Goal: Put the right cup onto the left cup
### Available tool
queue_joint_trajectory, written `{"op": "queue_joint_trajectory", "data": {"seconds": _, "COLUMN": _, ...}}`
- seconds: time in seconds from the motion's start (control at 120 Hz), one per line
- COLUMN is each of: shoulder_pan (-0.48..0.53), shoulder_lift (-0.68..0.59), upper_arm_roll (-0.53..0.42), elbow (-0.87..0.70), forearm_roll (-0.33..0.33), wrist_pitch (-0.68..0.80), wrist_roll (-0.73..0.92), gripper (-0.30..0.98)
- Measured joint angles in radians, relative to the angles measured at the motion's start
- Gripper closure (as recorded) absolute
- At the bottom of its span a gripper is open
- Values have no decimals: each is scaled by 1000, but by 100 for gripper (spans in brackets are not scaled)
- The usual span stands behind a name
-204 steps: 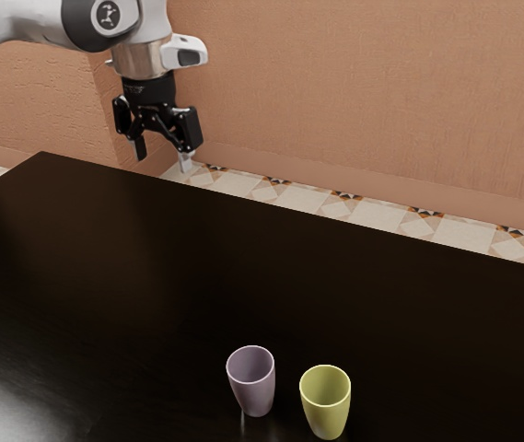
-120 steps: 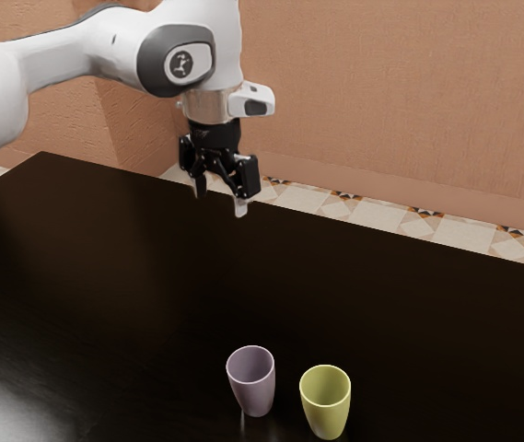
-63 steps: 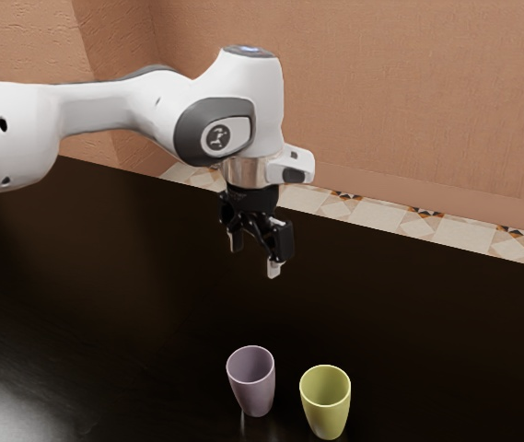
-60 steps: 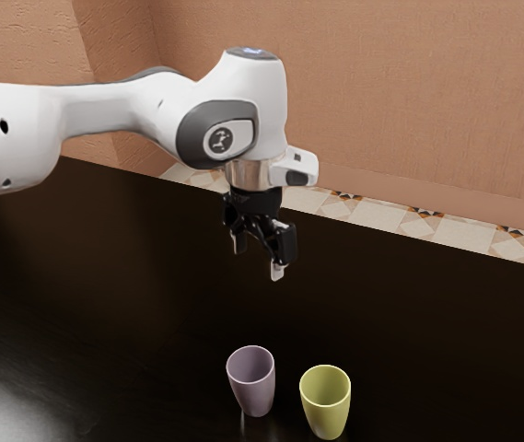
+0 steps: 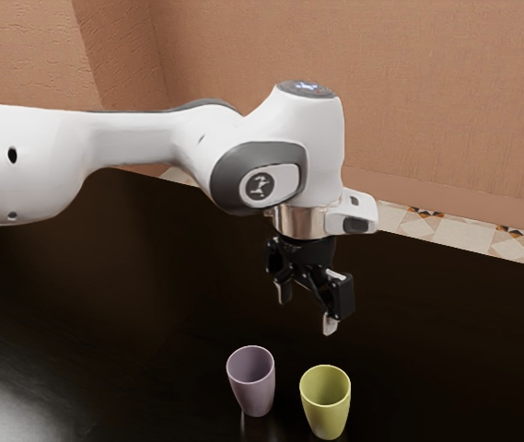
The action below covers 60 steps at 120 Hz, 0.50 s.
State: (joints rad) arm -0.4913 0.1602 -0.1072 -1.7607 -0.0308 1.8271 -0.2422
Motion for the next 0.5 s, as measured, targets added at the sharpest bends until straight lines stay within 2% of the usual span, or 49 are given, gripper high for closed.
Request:
{"op": "queue_joint_trajectory", "data": {"seconds": 0.233, "shoulder_pan": -68, "shoulder_lift": 11, "upper_arm_roll": 0, "elbow": -33, "forearm_roll": -5, "wrist_pitch": 20, "wrist_roll": -93, "gripper": 0}}
{"op": "queue_joint_trajectory", "data": {"seconds": 0.5, "shoulder_pan": -104, "shoulder_lift": 89, "upper_arm_roll": 9, "elbow": -4, "forearm_roll": -14, "wrist_pitch": 52, "wrist_roll": -212, "gripper": 0}}
